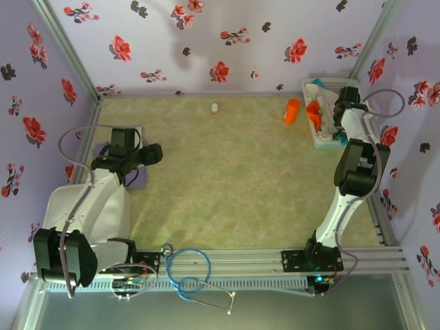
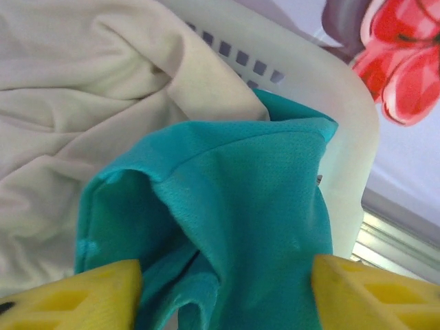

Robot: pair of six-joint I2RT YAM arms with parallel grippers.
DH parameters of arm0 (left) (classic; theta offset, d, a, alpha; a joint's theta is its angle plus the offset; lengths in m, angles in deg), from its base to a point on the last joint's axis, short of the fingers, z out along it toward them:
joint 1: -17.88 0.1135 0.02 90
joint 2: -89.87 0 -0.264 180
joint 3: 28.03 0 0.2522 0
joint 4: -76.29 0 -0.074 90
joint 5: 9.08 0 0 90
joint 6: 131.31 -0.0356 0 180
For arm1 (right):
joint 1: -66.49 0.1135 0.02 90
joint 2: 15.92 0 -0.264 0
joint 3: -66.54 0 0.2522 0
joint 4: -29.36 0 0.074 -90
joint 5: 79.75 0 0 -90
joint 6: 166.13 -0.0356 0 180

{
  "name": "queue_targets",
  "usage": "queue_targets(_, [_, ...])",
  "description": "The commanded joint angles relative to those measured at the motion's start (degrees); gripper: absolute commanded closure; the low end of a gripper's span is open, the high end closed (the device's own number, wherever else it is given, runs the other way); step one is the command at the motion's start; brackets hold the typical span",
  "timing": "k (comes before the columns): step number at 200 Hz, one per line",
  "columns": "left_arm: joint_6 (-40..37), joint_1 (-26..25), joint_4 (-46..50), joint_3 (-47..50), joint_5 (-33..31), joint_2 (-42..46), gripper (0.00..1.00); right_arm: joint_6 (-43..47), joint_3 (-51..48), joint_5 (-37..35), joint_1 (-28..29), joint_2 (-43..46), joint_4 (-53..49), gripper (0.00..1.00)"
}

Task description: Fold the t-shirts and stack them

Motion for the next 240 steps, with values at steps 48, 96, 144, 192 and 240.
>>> queue_targets(48, [1.6, -0.5, 0.0, 0.4, 1.2, 0.0, 0.33, -1.1, 1.9, 1.0, -0.2, 1.0, -0.4, 0.94])
queue_targets(96, [2.0, -0.8, 0.2, 0.4, 1.5, 0.0, 0.33, -1.8, -3.6, -0.1, -0.2, 11.6, 4.7, 1.00])
queue_targets(144, [3.1, -1.3, -0.8, 0.0, 2.5, -0.7, 0.33, -1.1, -6.6, -1.4, 0.1, 20.6, 11.1, 1.00])
queue_targets(192, [3.6, -1.8, -1.6, -0.7, 3.1, -2.3, 0.33, -1.7, -13.1, -2.8, 0.1, 26.9, 20.1, 1.00])
queue_targets(240, [4.1, -2.1, -2.2, -0.6, 3.4, -2.5, 0.33, 1.0, -27.9, -9.8, 3.7, 36.7, 34.3, 1.00])
